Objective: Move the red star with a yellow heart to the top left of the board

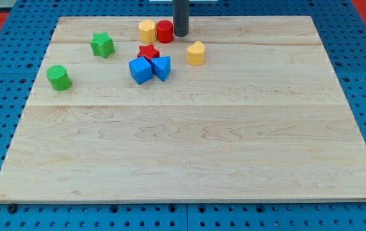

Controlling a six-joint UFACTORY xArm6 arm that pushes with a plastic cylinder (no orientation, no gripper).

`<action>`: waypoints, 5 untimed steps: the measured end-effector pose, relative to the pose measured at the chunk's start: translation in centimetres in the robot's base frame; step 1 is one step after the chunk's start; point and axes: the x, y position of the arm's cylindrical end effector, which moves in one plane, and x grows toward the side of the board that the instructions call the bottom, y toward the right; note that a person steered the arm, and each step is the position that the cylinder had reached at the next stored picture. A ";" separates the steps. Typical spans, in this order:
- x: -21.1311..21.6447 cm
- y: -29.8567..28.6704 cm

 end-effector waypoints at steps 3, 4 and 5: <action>8.6 10.5; 5.0 4.2; 0.5 -1.4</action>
